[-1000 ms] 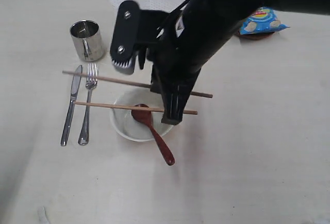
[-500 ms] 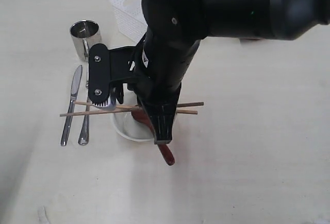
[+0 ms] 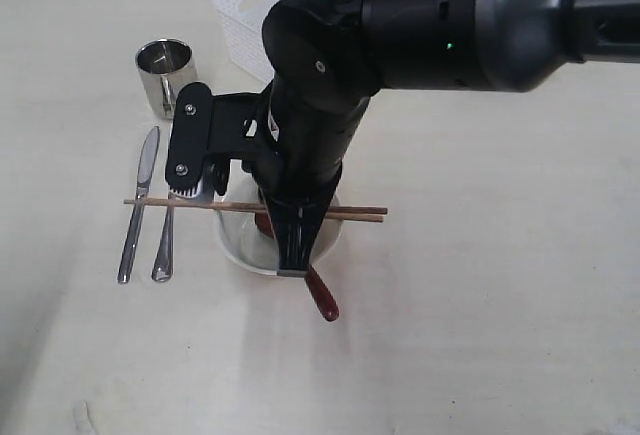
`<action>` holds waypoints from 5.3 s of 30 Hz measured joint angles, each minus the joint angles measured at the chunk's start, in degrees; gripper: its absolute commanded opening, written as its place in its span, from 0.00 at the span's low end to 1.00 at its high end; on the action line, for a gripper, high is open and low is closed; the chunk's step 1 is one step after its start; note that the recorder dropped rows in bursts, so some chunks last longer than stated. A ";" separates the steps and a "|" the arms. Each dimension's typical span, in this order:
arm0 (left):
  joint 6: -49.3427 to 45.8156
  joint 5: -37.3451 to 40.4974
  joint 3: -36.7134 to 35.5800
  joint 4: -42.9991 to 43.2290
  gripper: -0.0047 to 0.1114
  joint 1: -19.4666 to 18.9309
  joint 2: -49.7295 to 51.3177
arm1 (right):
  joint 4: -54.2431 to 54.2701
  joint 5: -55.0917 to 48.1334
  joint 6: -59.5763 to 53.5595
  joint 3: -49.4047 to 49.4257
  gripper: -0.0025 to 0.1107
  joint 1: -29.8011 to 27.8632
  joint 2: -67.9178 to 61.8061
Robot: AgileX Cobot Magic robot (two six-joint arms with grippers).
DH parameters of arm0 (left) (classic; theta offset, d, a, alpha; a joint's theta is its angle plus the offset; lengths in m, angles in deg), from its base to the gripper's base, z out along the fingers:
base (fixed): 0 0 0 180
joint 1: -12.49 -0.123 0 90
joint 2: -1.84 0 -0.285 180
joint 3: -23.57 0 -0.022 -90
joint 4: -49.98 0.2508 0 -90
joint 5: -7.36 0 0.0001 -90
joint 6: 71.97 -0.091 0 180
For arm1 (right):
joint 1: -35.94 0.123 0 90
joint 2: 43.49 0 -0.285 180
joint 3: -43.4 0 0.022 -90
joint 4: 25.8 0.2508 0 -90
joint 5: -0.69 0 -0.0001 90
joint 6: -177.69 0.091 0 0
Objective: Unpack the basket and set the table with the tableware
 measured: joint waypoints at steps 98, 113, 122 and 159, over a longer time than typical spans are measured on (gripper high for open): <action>0.00 0.00 0.00 0.00 0.04 0.00 0.00 | -1.83 0.52 6.82 0.00 0.28 0.00 1.79; 0.00 0.00 0.00 0.00 0.04 0.00 0.00 | 12.20 0.76 4.26 0.00 0.27 1.68 1.21; 0.00 0.00 0.00 0.00 0.04 0.00 0.00 | 12.54 0.80 3.62 0.00 0.02 1.68 -1.16; 0.00 0.00 0.00 0.00 0.04 0.00 0.00 | -1.32 3.86 12.30 0.00 0.02 1.68 -6.22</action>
